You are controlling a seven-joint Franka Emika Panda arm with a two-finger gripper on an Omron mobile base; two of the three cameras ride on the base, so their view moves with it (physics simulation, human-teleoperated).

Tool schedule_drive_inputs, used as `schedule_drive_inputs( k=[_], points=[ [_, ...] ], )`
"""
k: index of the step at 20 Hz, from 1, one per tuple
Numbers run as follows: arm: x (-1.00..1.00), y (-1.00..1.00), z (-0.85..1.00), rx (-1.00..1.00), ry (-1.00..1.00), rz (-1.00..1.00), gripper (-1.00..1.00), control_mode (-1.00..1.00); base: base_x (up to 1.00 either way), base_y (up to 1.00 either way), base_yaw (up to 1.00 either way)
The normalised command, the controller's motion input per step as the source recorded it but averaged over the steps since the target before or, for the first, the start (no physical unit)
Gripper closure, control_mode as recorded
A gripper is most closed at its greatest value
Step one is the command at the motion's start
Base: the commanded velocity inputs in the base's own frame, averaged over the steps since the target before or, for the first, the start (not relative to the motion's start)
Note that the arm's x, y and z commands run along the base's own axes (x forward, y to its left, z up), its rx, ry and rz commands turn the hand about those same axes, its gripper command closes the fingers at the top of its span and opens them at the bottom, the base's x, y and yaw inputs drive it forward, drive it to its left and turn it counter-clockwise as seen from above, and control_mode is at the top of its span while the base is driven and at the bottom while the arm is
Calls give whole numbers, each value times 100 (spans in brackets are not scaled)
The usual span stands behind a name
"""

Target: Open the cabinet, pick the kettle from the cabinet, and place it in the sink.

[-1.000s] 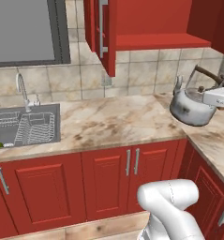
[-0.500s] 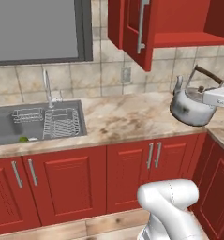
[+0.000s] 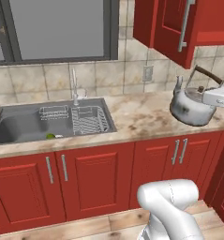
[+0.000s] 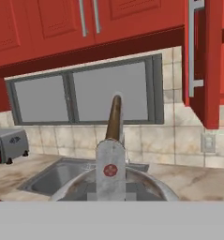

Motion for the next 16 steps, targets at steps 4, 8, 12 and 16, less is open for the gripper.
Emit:
schedule_drive_inputs(
  k=[4,8,12,16],
  points=[
    [0,0,0,0,0,0,100,100,-1,67,0],
    [0,0,0,0,0,0,100,100,0,67,0],
    [0,0,0,0,0,0,100,100,1,67,0],
    [0,0,0,0,0,0,100,100,6,66,0]
  ],
)
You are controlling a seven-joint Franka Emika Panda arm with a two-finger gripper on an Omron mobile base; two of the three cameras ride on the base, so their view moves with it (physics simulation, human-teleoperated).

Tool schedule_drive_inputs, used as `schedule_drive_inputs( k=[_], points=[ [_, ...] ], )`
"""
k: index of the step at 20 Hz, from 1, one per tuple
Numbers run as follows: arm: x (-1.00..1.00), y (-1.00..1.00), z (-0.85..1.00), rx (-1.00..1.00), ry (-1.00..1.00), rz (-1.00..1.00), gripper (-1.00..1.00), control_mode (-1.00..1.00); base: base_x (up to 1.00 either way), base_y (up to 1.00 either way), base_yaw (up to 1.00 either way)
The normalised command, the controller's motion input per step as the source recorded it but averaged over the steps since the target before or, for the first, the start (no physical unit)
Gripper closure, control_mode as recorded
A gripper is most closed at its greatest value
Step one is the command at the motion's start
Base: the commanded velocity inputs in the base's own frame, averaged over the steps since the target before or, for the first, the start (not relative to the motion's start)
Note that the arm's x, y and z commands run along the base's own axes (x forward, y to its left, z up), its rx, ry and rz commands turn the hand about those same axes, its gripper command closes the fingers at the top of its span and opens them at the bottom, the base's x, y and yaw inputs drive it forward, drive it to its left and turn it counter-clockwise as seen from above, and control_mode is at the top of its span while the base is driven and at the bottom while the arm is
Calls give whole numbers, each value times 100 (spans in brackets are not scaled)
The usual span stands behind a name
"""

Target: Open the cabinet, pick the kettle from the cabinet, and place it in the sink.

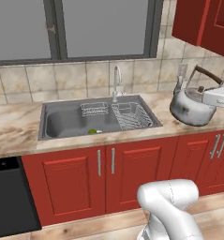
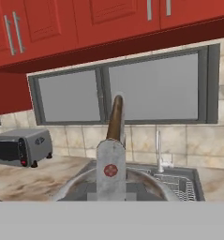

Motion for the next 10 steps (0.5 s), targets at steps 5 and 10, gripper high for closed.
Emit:
schedule_drive_inputs(
  k=[5,10],
  points=[
    [0,0,0,0,0,0,100,100,9,67,0],
    [0,0,0,0,0,0,100,100,16,67,0]
  ],
)
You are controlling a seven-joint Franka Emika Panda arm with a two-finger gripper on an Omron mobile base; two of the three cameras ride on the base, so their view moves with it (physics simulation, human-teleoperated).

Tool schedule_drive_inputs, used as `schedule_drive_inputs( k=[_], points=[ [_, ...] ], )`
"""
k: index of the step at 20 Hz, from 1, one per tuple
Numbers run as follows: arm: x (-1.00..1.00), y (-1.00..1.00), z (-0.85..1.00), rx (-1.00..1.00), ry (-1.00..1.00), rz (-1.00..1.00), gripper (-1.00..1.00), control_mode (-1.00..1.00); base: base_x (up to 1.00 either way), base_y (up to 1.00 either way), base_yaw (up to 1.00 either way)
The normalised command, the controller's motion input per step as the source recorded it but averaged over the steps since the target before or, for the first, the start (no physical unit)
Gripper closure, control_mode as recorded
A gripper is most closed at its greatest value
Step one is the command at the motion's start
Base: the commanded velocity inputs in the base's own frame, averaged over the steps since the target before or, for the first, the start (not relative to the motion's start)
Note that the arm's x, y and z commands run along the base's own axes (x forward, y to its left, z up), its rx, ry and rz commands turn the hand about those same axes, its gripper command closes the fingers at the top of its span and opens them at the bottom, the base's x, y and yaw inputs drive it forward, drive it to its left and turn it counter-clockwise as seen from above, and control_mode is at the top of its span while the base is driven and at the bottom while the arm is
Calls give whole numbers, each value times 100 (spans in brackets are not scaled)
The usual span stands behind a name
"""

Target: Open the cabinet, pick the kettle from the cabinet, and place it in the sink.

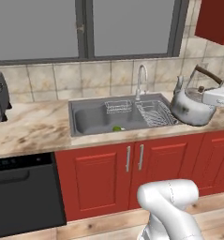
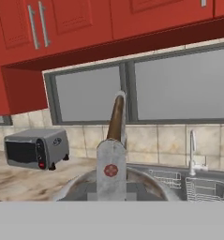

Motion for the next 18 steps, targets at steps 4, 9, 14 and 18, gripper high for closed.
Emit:
schedule_drive_inputs(
  k=[4,9,14,18],
  points=[
    [0,0,0,0,0,0,100,100,23,65,0],
    [0,0,0,0,0,0,100,100,40,60,0],
    [0,0,0,0,0,0,100,100,47,53,0],
    [0,0,0,0,0,0,100,100,40,34,1]
  ],
)
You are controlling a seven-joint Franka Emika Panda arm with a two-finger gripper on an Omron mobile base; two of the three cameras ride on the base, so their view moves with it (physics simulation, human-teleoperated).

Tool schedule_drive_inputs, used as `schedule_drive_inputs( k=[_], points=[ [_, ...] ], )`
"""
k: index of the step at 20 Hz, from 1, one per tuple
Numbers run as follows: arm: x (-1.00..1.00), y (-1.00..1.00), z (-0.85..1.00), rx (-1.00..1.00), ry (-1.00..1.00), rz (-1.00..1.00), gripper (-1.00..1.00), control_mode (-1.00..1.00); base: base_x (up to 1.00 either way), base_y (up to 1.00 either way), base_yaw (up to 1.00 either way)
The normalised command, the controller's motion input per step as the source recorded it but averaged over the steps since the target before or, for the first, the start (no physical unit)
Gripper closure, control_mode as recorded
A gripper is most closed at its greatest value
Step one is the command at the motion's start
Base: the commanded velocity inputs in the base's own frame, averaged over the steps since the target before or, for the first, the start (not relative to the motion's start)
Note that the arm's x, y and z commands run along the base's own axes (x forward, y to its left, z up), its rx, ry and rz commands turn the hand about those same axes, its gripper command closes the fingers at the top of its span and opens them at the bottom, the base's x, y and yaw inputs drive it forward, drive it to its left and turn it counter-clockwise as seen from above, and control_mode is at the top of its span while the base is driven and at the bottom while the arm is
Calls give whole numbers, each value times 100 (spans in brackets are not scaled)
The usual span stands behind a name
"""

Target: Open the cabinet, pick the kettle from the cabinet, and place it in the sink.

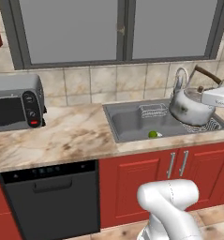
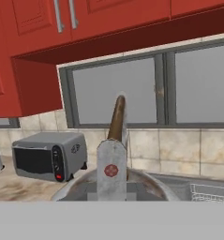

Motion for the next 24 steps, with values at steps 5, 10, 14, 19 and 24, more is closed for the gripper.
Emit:
schedule_drive_inputs(
  k=[5,10,14,19,24],
  points=[
    [0,0,0,0,0,0,100,100,42,19,1],
    [0,0,0,0,0,0,100,100,43,21,1],
    [0,0,0,0,0,0,100,100,29,23,4],
    [0,0,0,0,0,0,100,100,11,9,4],
    [0,0,0,0,0,0,100,100,0,0,0]
  ],
)
